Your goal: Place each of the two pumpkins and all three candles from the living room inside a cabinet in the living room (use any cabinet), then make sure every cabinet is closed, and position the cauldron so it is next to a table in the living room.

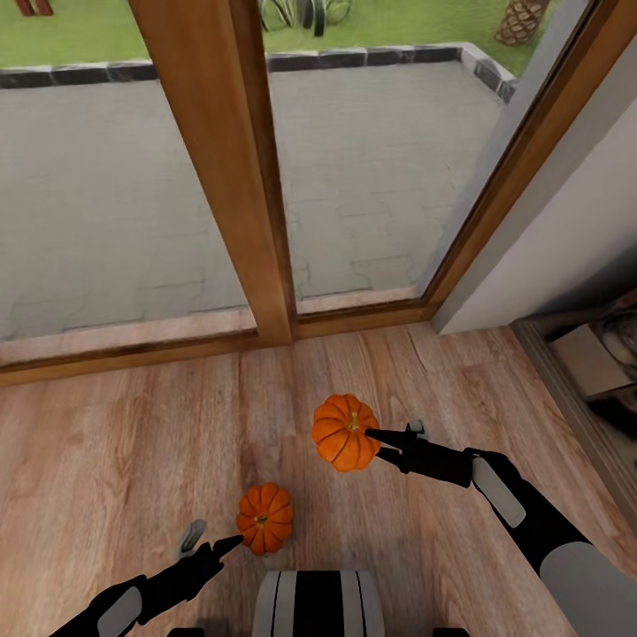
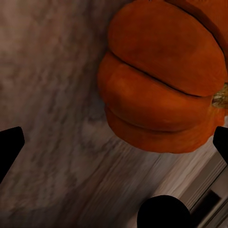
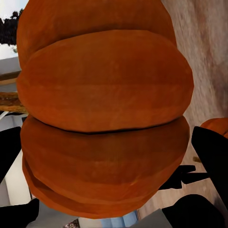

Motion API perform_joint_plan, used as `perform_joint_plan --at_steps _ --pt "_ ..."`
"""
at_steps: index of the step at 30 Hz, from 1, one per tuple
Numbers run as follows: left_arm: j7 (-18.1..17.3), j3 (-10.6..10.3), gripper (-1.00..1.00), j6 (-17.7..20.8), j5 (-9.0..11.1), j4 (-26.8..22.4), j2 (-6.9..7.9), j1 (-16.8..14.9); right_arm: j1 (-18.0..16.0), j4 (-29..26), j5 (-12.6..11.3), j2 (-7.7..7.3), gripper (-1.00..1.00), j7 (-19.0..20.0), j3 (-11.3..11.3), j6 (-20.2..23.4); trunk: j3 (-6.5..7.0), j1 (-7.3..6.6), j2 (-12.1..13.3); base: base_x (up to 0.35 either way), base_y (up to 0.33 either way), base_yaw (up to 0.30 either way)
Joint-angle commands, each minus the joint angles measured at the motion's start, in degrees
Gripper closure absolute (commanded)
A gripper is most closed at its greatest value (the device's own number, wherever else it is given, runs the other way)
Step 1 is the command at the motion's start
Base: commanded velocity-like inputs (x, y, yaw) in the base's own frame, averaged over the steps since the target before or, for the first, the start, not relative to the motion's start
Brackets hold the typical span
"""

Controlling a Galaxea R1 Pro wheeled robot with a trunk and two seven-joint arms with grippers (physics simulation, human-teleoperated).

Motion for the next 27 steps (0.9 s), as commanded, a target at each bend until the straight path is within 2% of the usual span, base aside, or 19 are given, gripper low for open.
perform_joint_plan --at_steps 1,27 --pt "-0.1 -0.2 -1.00 0.5 0.6 0.0 0.04 0.0 0.0 0.0 -0.4 -0.06 1.00 -0.1 0.2 0.3 -0.03 -0.01 0.0 0.000 0.000 0.000" --pt "-0.1 -0.4 -1.00 0.4 0.5 0.0 -0.05 0.0 0.0 0.0 -0.4 -0.08 1.00 -0.1 0.2 0.3 -0.03 -0.01 0.0 0.044 -0.031 0.000"
